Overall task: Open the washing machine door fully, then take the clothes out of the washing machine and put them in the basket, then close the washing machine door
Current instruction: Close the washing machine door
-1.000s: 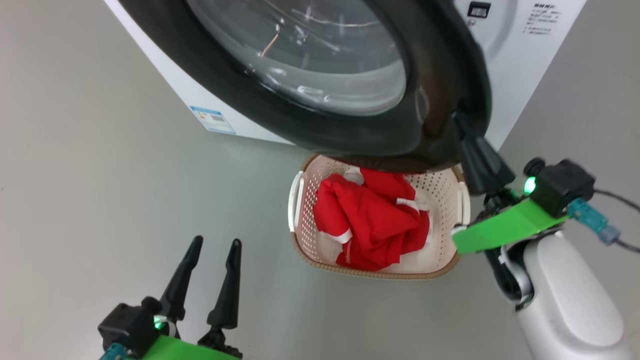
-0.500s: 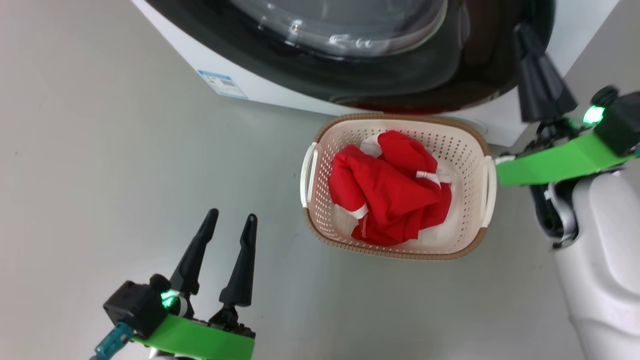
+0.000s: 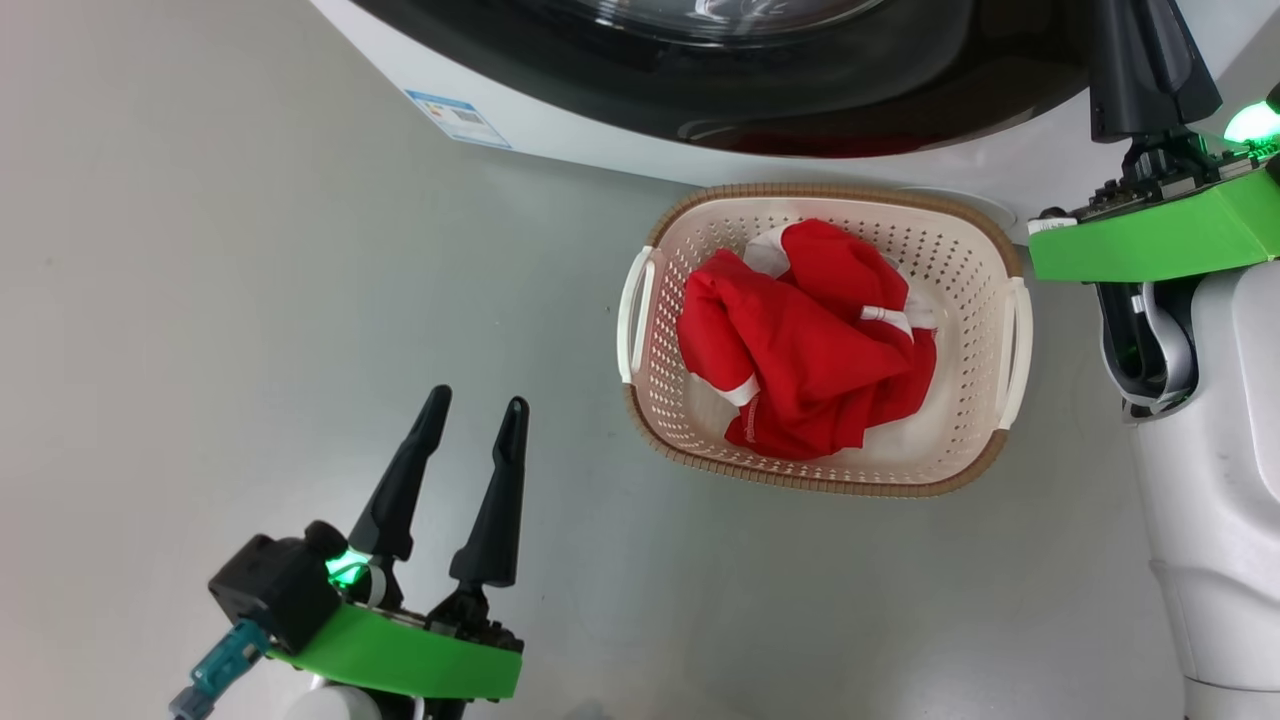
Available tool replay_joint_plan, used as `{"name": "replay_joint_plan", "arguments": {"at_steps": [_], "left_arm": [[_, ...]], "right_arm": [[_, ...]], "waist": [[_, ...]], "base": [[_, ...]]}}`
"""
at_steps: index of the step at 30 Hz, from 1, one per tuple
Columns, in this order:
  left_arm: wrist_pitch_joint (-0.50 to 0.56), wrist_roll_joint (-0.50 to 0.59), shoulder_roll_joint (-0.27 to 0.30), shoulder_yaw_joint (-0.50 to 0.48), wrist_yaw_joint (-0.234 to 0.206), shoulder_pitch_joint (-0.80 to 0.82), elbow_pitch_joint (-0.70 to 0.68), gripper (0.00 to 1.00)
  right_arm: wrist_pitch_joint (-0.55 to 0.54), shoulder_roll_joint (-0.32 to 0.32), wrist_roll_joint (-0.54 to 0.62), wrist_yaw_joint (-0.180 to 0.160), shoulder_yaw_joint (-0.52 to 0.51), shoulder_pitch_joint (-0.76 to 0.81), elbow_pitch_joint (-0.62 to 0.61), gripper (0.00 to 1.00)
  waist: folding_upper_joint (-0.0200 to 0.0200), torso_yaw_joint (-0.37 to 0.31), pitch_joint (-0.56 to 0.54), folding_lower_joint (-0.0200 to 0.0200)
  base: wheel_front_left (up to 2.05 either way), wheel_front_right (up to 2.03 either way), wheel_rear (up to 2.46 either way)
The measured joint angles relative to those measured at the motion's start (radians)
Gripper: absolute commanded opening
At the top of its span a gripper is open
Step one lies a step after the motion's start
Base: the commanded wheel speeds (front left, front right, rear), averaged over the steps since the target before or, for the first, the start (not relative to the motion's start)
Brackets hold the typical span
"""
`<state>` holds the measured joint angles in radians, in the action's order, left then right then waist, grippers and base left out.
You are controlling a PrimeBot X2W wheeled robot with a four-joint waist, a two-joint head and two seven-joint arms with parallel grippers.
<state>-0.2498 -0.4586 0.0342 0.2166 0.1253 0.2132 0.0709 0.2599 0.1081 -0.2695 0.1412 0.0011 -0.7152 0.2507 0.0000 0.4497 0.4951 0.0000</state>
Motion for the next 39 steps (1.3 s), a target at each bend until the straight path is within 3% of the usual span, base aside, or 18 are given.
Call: {"name": "replay_joint_plan", "arguments": {"at_steps": [12, 20, 22, 24, 25, 26, 39], "left_arm": [[0.000, 0.002, -0.002, 0.000, 0.000, 0.013, 0.010, 1.00], [-0.003, 0.030, 0.000, -0.019, 0.000, 0.006, 0.046, 1.00], [-0.003, 0.036, 0.009, -0.026, 0.000, -0.011, 0.051, 1.00], [-0.003, 0.037, 0.017, -0.030, 0.000, -0.019, 0.057, 1.00], [-0.003, 0.037, 0.020, -0.033, 0.000, -0.023, 0.058, 1.00], [-0.003, 0.037, 0.022, -0.036, 0.000, -0.028, 0.060, 1.00], [-0.003, 0.056, 0.065, -0.085, 0.000, -0.093, 0.070, 1.00]], "right_arm": [[0.004, -0.006, 0.023, -0.005, 0.016, -0.001, 0.026, 0.00], [0.004, -0.007, 0.002, -0.009, 0.078, 0.147, 0.053, 0.02], [0.003, -0.015, -0.016, -0.009, 0.101, 0.188, 0.051, 0.30], [0.003, -0.019, -0.023, -0.009, 0.108, 0.215, 0.045, 0.49], [0.003, -0.020, -0.025, -0.009, 0.109, 0.229, 0.040, 0.94], [0.003, -0.021, -0.029, -0.009, 0.111, 0.243, 0.037, 1.00], [0.003, -0.044, -0.044, -0.009, 0.103, 0.436, 0.001, 1.00]], "waist": [[0.0000, -0.004, -0.024, -0.0001], [0.0000, -0.031, -0.087, 0.0000], [0.0000, -0.046, -0.112, 0.0000], [0.0000, -0.057, -0.129, 0.0000], [0.0000, -0.063, -0.137, 0.0000], [0.0000, -0.069, -0.145, 0.0000], [0.0000, -0.156, -0.249, 0.0000]], "base": [[0.00, 0.00, 0.00], [0.00, 0.00, 0.00], [0.00, 0.00, 0.00], [0.00, 0.00, 0.00], [0.00, 0.00, 0.00], [0.00, 0.00, 0.00], [0.00, 0.00, 0.00]]}}
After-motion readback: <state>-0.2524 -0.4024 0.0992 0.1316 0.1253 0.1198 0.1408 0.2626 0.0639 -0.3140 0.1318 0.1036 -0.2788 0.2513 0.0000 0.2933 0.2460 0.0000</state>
